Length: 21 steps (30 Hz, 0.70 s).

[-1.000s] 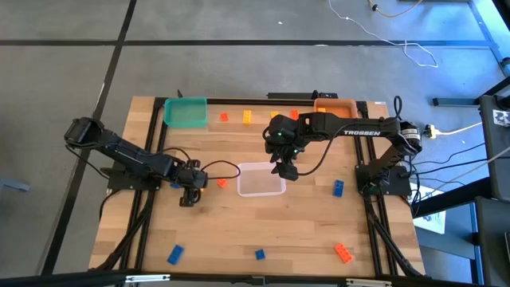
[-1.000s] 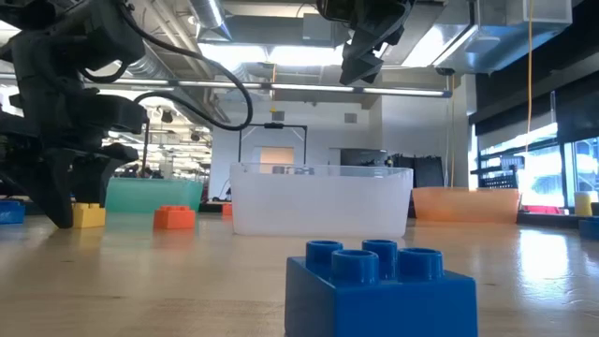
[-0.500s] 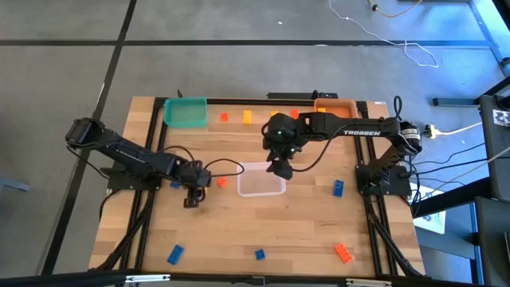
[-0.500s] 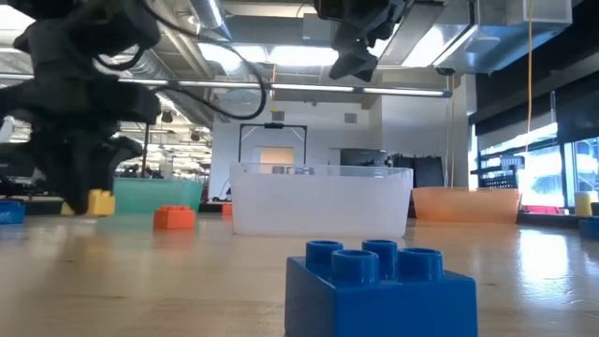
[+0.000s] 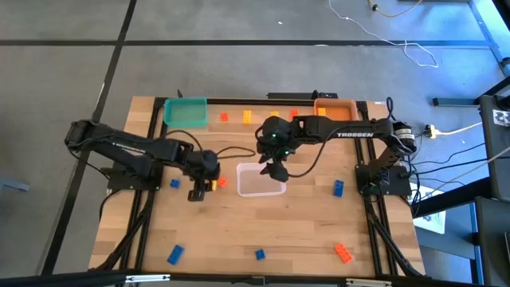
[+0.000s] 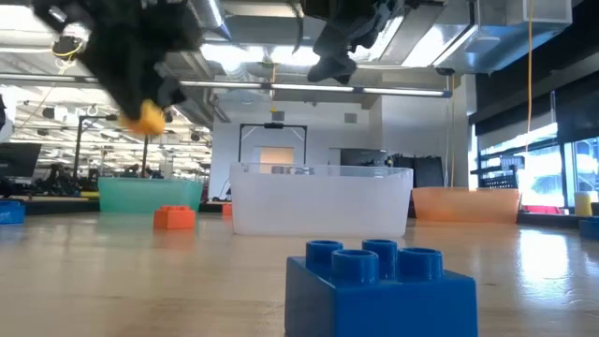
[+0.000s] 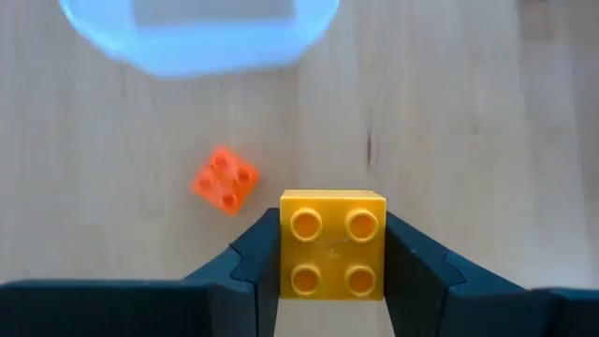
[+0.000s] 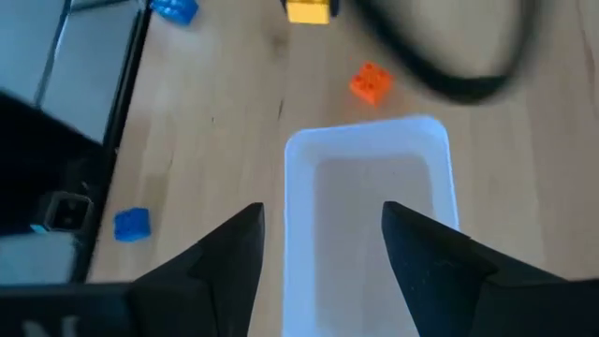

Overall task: Sort & place blocks by color
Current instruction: Put the bottom left yellow game piece into the orange bin

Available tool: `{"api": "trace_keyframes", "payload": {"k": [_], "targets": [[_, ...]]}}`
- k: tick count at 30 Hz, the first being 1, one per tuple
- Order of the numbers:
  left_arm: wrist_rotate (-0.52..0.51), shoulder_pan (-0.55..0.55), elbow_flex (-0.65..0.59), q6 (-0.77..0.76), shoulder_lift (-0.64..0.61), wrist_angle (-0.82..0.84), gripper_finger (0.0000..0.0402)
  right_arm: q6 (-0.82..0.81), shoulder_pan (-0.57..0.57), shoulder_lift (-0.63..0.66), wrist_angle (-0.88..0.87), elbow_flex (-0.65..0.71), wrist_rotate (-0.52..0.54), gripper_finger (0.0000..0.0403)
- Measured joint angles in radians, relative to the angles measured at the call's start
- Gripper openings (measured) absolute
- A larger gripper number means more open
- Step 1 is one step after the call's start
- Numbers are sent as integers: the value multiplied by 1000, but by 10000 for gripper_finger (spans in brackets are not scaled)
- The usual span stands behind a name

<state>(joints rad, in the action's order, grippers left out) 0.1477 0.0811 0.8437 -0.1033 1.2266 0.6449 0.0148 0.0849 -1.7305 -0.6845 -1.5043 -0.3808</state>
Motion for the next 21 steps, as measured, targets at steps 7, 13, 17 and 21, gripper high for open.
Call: {"api": "trace_keyframes", "payload": {"k": [7, 13, 17, 21], "targets": [[52, -70, 172, 61, 0, 91, 131, 218, -52, -20, 89, 0, -6, 218], [215, -148, 206, 64, -1, 115, 131, 390, -107, -20, 193, 0, 64, 218], [278, -208, 206, 45, -1, 132, 131, 417, -132, -21, 208, 0, 244, 218], [287, -253, 206, 34, -40, 140, 131, 416, -149, -21, 200, 0, 378, 218]]}}
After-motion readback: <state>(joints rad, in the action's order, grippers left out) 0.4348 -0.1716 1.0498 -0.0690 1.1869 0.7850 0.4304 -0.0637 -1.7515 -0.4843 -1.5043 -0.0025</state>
